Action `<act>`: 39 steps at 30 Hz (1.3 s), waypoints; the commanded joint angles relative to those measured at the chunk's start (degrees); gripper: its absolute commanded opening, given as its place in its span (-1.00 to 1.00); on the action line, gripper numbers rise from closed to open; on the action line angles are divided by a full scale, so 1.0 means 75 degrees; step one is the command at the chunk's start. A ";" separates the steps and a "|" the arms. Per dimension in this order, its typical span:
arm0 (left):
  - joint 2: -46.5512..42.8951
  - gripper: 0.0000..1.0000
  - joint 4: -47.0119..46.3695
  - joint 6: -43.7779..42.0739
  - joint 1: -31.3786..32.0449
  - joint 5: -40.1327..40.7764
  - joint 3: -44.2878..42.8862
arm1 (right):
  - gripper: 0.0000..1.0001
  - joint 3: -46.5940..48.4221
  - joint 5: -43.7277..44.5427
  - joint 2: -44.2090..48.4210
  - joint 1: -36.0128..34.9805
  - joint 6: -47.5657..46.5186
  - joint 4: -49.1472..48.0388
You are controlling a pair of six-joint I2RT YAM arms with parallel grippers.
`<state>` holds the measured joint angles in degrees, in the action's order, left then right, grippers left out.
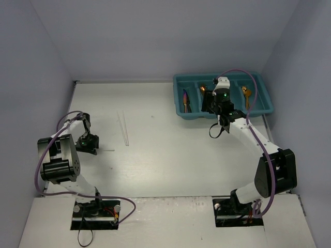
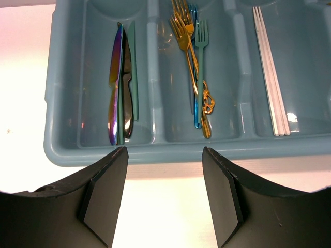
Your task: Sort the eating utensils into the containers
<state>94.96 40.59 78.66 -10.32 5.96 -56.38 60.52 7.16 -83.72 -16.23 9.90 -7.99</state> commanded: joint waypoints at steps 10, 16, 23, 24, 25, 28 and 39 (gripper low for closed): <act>-0.0606 -1.00 -0.0291 0.0011 0.0004 -0.0220 0.0827 | 0.13 -0.0031 -0.0082 0.0338 -0.0065 0.0135 -0.0611; -0.1780 -1.00 -0.0291 -0.0651 0.0042 -0.0374 0.1026 | 0.13 -0.0043 -0.0408 0.0489 -0.0289 0.0068 -0.0627; -0.3530 -1.00 -0.0556 -0.2119 0.1090 -0.0067 0.0052 | 0.20 0.0293 -0.2414 0.0653 -0.1010 -0.0324 -0.0601; -0.3754 -1.00 -0.0765 -0.2393 0.1416 -0.0010 -0.0106 | 0.22 0.0340 -0.2800 0.0660 -0.1113 -0.0302 -0.0603; -0.3947 -1.00 -0.1013 -0.2674 0.1786 0.0042 -0.0222 | 0.24 0.0385 -0.3190 0.0673 -0.1228 -0.0270 -0.0610; -0.4570 -1.00 -0.2036 -0.3212 0.2268 -0.0433 -0.0292 | 0.28 0.0484 -0.4030 0.0748 -0.1664 -0.0042 -0.0618; -0.5288 -1.00 -0.5856 -0.3669 0.3765 -0.2504 0.0465 | 0.34 0.0948 -0.4121 0.0735 -0.3821 0.0267 -0.0832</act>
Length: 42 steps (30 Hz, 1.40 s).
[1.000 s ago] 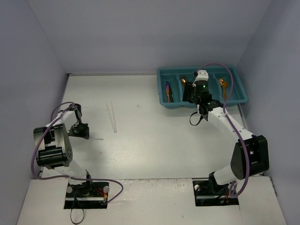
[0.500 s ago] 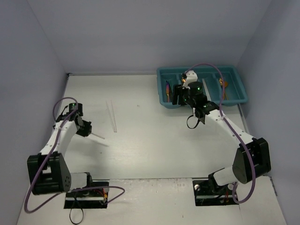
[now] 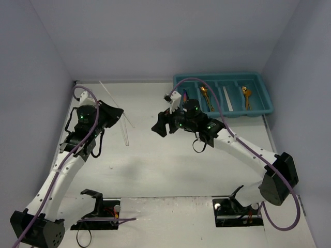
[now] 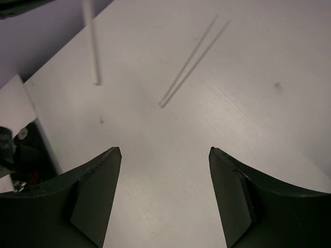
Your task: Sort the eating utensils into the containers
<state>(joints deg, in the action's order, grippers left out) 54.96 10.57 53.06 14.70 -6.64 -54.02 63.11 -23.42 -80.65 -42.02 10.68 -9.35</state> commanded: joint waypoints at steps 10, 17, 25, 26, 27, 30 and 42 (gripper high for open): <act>0.0154 -1.00 -0.2667 -0.0603 0.1470 -0.0855 0.0031 | 0.34 0.1260 0.0480 -0.0424 -0.0767 0.0520 -0.0699; 0.0251 -1.00 -0.2848 -0.0802 0.1821 -0.0798 0.0134 | 0.10 0.1358 0.0972 -0.0735 -0.0785 0.0644 -0.0699; 0.0398 -0.96 -0.2839 -0.1057 0.1849 -0.0514 0.0290 | -1.00 0.1186 0.1502 -0.0634 -0.0740 0.0554 -0.0684; 0.0429 -0.88 -0.2839 -0.1095 0.1849 -0.0451 0.0340 | -1.00 0.1167 0.1546 -0.0628 -0.0722 0.0548 -0.0678; 0.0448 -0.71 -0.2832 -0.1146 0.1849 -0.0383 0.0389 | -1.00 0.1145 0.1593 -0.0625 -0.0700 0.0545 -0.0676; 0.0407 0.04 -0.2793 -0.1355 0.1849 0.0006 0.0534 | -1.00 0.1066 0.1796 -0.0660 -0.0550 0.0569 -0.0617; 0.1248 0.58 0.1908 -0.3729 0.1479 0.4114 -0.1081 | -1.00 0.1841 0.3374 -0.1753 0.2591 -0.0561 0.0718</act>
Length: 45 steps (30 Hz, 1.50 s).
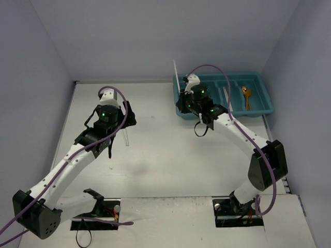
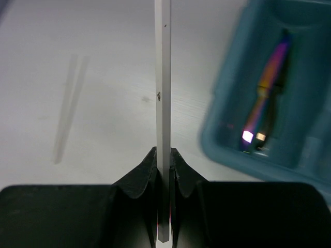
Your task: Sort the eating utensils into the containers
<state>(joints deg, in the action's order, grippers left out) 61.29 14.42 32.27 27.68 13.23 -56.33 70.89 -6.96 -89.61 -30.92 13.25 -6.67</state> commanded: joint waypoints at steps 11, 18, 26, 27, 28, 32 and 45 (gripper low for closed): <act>0.1021 0.58 0.1806 -0.0784 -0.1054 0.0630 -0.0453 | -1.00 0.2710 0.2721 -0.2886 0.3508 -0.2102 0.0678; 0.1254 0.57 0.1933 -0.0679 -0.1237 0.0292 -0.0521 | -1.00 0.3546 0.2788 -0.4146 0.3980 -0.2574 0.0866; 0.1515 0.58 0.1986 -0.0393 -0.1307 0.0013 -0.0548 | -0.31 0.3316 0.2692 -0.4151 0.4099 -0.2570 0.0876; 0.1570 0.58 0.2012 -0.0324 -0.1321 -0.0025 -0.0569 | -0.22 0.3264 0.2702 -0.4002 0.4094 -0.2550 0.0951; 0.1627 0.58 0.2044 -0.0260 -0.1333 -0.0069 -0.0594 | -0.15 0.3213 0.2708 -0.3814 0.4088 -0.2531 0.1057; 0.1981 0.58 0.2178 0.0043 -0.1371 -0.0147 -0.0774 | -0.03 0.2895 0.2605 -0.2787 0.4052 -0.2155 0.1135; 0.3815 0.44 0.2174 0.0573 -0.1968 -0.0572 -0.1720 | 0.09 0.0762 0.2169 0.0944 0.3059 -0.1018 0.1109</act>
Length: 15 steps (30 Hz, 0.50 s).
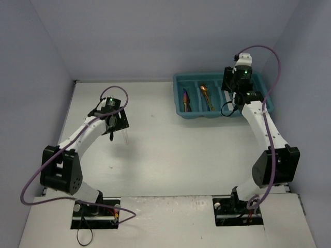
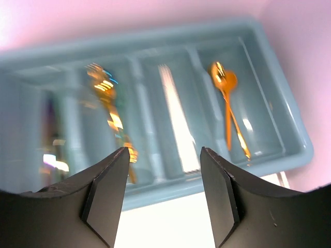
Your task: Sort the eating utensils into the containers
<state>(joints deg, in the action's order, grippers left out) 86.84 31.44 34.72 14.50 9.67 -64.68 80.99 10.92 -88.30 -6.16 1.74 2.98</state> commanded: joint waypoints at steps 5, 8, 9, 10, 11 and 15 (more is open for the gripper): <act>0.1371 0.28 -0.0090 0.0279 -0.0423 -0.0214 -0.1287 | 0.09 -0.1330 -0.0520 0.1476 -0.0513 0.0658 -0.0248; 0.1794 0.12 -0.0077 0.0274 -0.0511 -0.0247 -0.1600 | 0.10 -0.1744 -0.0573 0.1625 -0.0507 0.0651 -0.0274; 0.1899 0.07 -0.0090 0.0281 -0.0539 -0.0247 -0.1678 | 0.10 -0.1788 -0.0603 0.1660 -0.0514 0.0659 -0.0281; 0.1962 0.04 -0.0079 0.0280 -0.0551 -0.0245 -0.1726 | 0.10 -0.1836 -0.0651 0.1672 -0.0514 0.0671 -0.0281; 0.2073 -0.04 -0.0079 0.0273 -0.0558 -0.0208 -0.1778 | 0.10 -0.1903 -0.0733 0.1679 -0.0514 0.0693 -0.0288; 0.2358 -0.13 -0.0068 0.0269 -0.0609 -0.0176 -0.1911 | 0.10 -0.1951 -0.0847 0.1660 -0.0503 0.0728 -0.0304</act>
<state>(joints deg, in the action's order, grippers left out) 105.03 31.20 36.38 10.56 7.73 -75.84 65.51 5.99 -77.82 -9.54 6.24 4.18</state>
